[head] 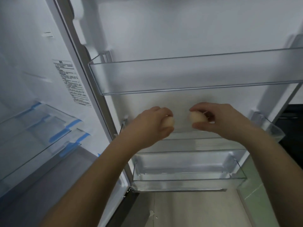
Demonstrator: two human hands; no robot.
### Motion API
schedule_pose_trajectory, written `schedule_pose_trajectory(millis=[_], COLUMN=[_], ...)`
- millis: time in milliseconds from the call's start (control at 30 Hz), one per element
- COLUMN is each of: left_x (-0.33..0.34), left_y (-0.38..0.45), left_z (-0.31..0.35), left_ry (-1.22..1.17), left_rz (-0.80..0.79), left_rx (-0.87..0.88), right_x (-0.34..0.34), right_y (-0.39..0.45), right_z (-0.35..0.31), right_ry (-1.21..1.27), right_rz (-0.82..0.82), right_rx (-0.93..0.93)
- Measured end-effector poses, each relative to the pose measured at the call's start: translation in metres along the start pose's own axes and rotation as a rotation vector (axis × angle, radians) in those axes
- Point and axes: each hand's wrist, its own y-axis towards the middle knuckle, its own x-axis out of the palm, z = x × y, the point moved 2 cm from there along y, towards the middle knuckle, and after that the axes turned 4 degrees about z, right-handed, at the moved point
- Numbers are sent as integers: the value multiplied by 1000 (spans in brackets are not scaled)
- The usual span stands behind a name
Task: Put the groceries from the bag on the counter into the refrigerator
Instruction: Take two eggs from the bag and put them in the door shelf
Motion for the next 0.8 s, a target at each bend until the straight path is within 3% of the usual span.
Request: schedule_pose_trajectory(millis=[100, 233, 500, 800], left_x=[13, 25, 30, 35], left_y=[16, 28, 29, 27], left_z=[-4, -8, -10, -17], left_ry=[112, 74, -52, -173], left_rz=[-126, -202, -241, -190], left_rx=[-42, -20, -12, -118], right_x=[6, 19, 25, 25], right_y=[11, 17, 19, 20], right_z=[6, 5, 7, 18], right_ry=[-115, -128, -129, -73], right_rz=[-170, -278, -326, -312], right_rx=[61, 38, 41, 74])
